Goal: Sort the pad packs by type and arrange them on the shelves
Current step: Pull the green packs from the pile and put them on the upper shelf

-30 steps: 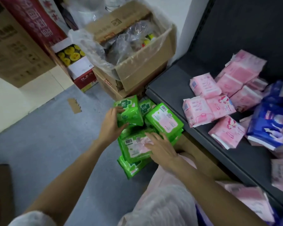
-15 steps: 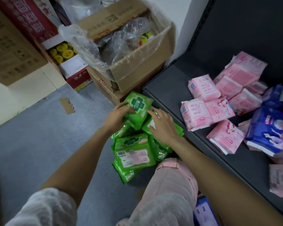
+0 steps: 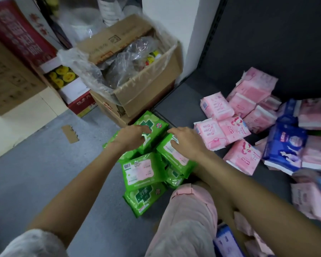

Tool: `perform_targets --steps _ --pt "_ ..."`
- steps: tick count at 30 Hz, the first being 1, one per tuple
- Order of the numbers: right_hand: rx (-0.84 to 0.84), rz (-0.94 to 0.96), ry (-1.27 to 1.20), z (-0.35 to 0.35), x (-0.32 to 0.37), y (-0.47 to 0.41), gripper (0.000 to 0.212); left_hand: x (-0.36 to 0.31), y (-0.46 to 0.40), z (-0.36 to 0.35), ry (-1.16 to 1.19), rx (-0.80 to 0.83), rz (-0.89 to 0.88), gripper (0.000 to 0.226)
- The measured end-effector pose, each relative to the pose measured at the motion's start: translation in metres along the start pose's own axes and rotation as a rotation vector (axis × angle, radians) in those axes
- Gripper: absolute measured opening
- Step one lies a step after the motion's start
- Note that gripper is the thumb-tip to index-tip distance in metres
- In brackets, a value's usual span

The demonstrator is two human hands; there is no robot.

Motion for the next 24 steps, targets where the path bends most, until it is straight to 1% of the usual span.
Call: perform_targets --steps 2,4,6,8,10,12,14,18,20,21,24 --pt "-0.025 0.011 0.007 0.026 -0.004 0.011 0.032 -0.033 0.012 0.029 0.005 -0.110 -0.150 0.032" --pt "-0.064 0.038 0.043 0.060 -0.009 0.029 0.025 -0.072 0.032 0.065 0.009 -0.284 -0.309 0.025" --pt "-0.103 0.075 0.089 0.099 -0.012 0.049 0.022 -0.114 0.057 0.105 0.032 -0.472 -0.482 0.028" --pt "-0.187 0.100 0.132 0.144 -0.014 0.074 0.021 -0.152 0.084 0.138 0.069 -0.618 -0.676 0.025" --pt "-0.361 0.114 0.166 0.193 -0.015 0.104 0.023 -0.186 0.107 0.168 0.103 -0.750 -0.872 0.020" --pt "-0.556 0.140 0.197 0.237 -0.012 0.128 0.029 -0.213 0.119 0.196 0.124 -0.829 -0.991 0.020" --pt "-0.777 0.155 0.239 0.284 -0.014 0.160 0.026 -0.245 0.130 0.224 0.095 -0.901 -1.093 0.019" --pt "-1.134 0.193 0.297 0.366 -0.018 0.209 0.016 -0.307 0.147 0.286 0.127 -1.024 -1.242 0.016" --pt "-1.237 0.152 0.352 0.398 -0.025 0.224 0.015 -0.335 0.151 0.312 0.160 -1.060 -1.263 0.015" --pt "-1.256 0.121 0.375 0.413 -0.031 0.227 0.015 -0.348 0.148 0.323 0.176 -1.049 -1.249 0.015" --pt "-1.235 -0.009 0.468 0.452 -0.061 0.223 0.018 -0.394 0.124 0.351 0.231 -0.930 -1.147 0.021"
Point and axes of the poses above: each hand's wrist, its own y-axis away from the middle knuckle, its own z-axis out of the back of the hand, x = y × z, the point moved 5 cm from there along -y, towards the middle knuckle, and after that the axes turned 12 degrees about y, right-handed, at the moved point
